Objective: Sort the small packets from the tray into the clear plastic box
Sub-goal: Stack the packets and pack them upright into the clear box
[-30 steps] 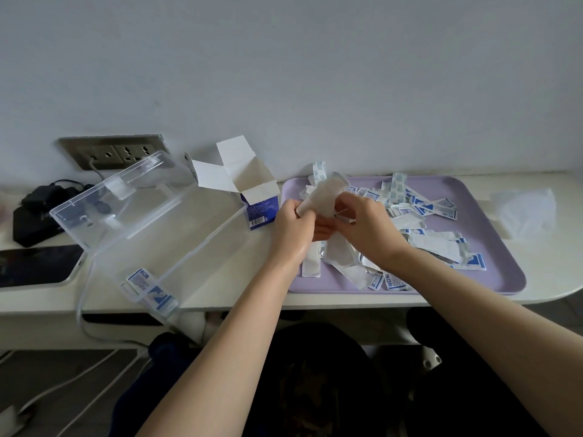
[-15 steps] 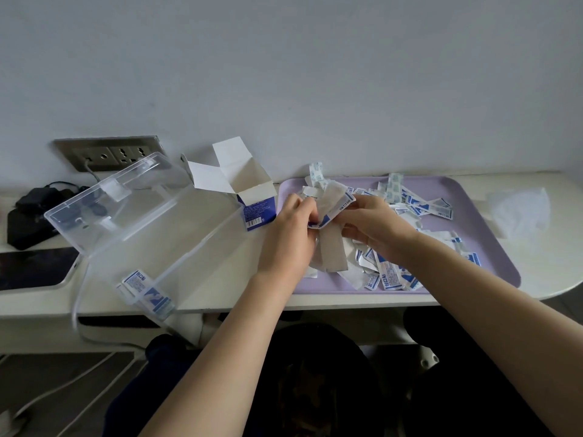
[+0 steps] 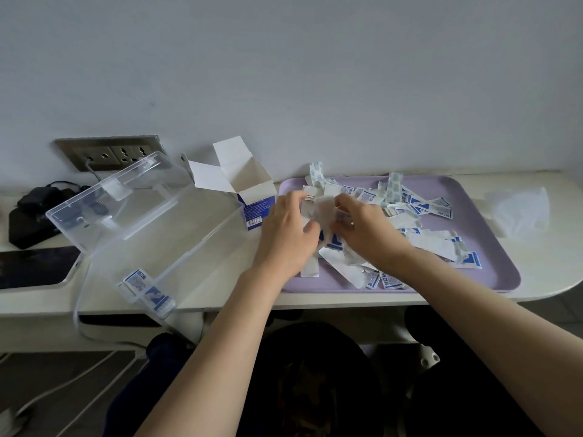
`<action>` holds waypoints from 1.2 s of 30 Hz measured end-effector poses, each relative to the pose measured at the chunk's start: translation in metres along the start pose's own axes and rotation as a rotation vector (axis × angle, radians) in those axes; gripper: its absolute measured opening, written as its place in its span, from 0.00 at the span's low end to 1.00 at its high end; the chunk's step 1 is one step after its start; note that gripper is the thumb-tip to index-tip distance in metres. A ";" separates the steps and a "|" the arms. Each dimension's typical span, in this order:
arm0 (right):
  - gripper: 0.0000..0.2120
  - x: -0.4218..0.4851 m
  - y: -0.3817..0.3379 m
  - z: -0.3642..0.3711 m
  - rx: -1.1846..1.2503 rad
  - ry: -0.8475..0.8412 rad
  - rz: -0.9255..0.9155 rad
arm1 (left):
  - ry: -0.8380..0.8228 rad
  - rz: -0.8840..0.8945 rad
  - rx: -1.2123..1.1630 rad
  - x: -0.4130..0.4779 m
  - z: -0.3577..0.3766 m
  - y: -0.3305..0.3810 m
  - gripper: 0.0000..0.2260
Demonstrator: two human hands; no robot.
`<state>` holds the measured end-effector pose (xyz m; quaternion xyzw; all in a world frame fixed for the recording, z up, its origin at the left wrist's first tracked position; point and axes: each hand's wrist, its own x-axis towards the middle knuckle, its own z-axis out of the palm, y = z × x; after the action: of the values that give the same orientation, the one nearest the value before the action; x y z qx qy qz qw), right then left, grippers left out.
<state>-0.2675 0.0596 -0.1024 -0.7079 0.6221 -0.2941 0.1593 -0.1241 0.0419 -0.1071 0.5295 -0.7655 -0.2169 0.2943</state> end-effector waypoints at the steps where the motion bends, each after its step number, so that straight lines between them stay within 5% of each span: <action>1: 0.08 -0.002 0.001 0.003 -0.030 -0.033 -0.049 | -0.062 -0.034 -0.023 0.000 0.001 -0.001 0.18; 7: 0.07 -0.009 0.009 0.018 -0.121 -0.202 -0.155 | -0.167 -0.057 -0.013 -0.005 0.003 -0.008 0.08; 15: 0.16 -0.014 0.010 0.013 0.056 -0.180 0.005 | -0.225 -0.025 0.106 -0.009 0.006 -0.012 0.06; 23: 0.18 -0.019 0.007 0.012 0.026 -0.149 -0.003 | -0.104 0.016 0.001 -0.008 0.007 -0.005 0.03; 31: 0.22 -0.021 0.014 0.006 -0.169 -0.225 0.043 | -0.336 -0.043 0.040 -0.011 0.007 -0.002 0.09; 36: 0.18 -0.025 0.017 0.001 -0.228 -0.297 0.089 | -0.398 0.028 0.148 -0.012 0.016 -0.003 0.04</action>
<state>-0.2821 0.0804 -0.1187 -0.7288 0.6517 -0.1068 0.1809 -0.1298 0.0526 -0.1240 0.4856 -0.8297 -0.2562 0.1006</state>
